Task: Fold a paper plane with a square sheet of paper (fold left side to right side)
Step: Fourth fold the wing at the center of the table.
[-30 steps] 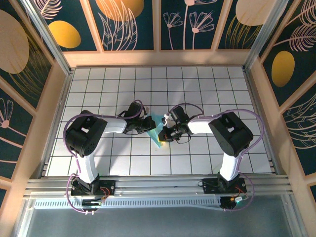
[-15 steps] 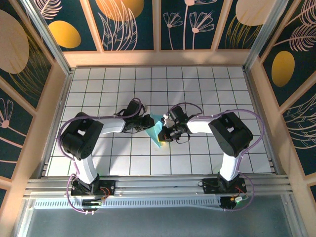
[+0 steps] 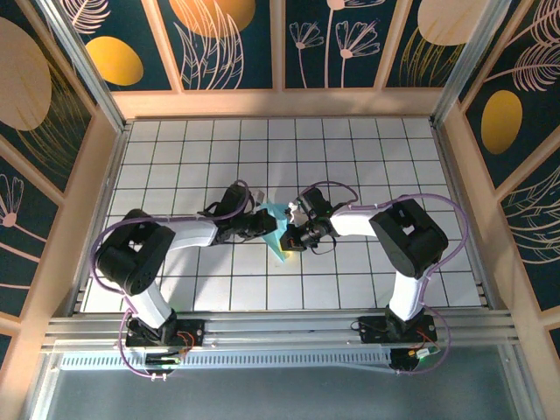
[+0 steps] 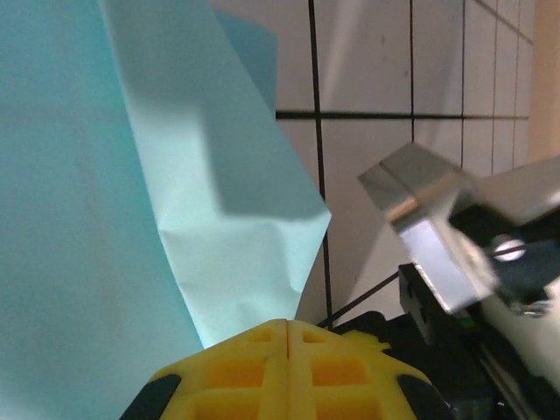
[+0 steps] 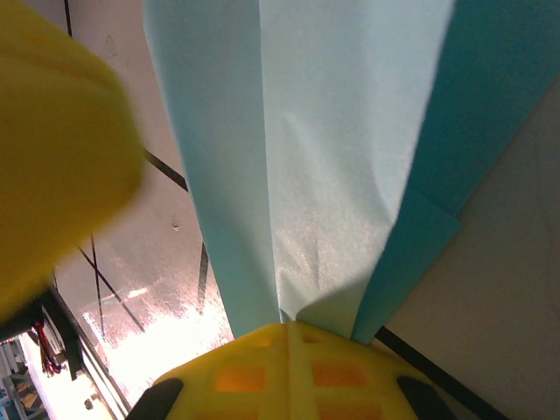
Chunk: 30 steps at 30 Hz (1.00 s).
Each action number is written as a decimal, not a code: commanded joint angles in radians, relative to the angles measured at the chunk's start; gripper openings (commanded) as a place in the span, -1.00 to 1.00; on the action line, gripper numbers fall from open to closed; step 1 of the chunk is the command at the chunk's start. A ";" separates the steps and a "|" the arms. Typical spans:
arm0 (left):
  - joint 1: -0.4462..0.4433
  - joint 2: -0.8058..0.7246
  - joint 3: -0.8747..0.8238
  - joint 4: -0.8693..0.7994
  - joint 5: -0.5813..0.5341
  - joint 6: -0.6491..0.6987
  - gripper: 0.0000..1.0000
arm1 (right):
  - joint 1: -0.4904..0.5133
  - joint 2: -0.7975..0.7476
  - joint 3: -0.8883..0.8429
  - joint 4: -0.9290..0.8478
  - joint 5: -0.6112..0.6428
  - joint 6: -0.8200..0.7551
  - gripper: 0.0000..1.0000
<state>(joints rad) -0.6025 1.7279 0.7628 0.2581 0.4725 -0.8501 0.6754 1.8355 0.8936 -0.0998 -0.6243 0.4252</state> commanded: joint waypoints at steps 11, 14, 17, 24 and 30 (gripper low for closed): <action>-0.010 0.125 0.057 0.035 -0.025 -0.026 -0.97 | 0.009 0.080 -0.020 -0.172 0.200 -0.040 -1.00; -0.010 0.135 0.069 0.001 -0.054 -0.017 -0.97 | 0.009 0.084 -0.019 -0.179 0.208 -0.043 -1.00; -0.010 0.153 0.086 -0.023 -0.073 -0.010 -0.97 | 0.010 0.089 -0.018 -0.186 0.214 -0.046 -1.00; -0.004 0.175 0.132 -0.079 -0.124 0.026 -0.97 | 0.012 0.103 -0.014 -0.207 0.225 -0.059 -1.00; 0.026 0.192 0.156 -0.083 -0.121 0.053 -0.96 | 0.012 0.114 -0.014 -0.218 0.232 -0.069 -1.00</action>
<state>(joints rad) -0.6144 1.8809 0.8909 0.1749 0.4469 -0.8371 0.6807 1.8523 0.9340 -0.1547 -0.6003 0.3904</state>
